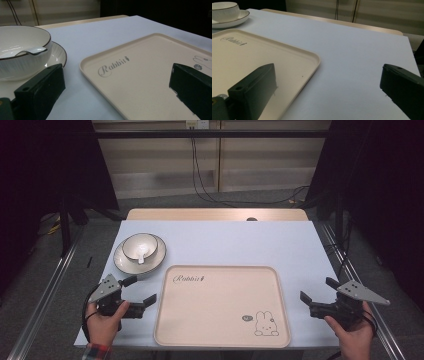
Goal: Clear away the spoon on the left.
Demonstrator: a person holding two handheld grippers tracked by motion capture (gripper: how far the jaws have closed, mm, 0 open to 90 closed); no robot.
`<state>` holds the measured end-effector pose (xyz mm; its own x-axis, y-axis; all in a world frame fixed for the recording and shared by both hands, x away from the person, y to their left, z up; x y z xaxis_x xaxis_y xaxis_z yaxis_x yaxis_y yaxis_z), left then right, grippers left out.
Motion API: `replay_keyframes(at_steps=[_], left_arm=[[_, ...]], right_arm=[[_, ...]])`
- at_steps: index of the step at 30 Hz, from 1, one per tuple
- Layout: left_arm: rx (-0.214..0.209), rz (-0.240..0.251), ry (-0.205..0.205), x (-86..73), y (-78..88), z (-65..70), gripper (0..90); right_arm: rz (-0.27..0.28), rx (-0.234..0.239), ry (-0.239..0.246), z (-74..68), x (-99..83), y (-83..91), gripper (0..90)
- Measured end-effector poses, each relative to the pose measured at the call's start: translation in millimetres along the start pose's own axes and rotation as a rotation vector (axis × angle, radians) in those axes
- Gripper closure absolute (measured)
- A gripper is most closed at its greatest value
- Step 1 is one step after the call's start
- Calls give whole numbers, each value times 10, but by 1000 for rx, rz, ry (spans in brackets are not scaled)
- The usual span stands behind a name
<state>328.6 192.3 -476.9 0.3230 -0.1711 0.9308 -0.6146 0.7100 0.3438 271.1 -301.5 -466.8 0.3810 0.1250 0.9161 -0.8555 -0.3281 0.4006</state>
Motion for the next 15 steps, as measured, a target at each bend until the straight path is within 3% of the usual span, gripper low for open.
replay_keyframes(at_steps=[4,9,15], left_arm=[[16,-1,9,12,-61,-29,0],[32,5,22,41,-113,-81,0],[92,17,65,74,-163,-198,0]], right_arm=[[-22,21,-7,-49,-38,-11,5],[-30,29,17,-86,-56,7,5],[-44,41,-7,-87,-104,22,6]])
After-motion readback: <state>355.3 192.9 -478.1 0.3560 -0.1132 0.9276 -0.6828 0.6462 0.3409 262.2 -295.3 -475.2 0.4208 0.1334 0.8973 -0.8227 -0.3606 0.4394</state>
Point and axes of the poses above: each handheld gripper's, and its own axes: y roughly backward along the jaws, x roughly out of its top, z roughly to its right, the point moved 9 cm from there along -y, roughly forward along the jaws, and after that the axes turned 1 degree about -z, right-handed, at the moved point
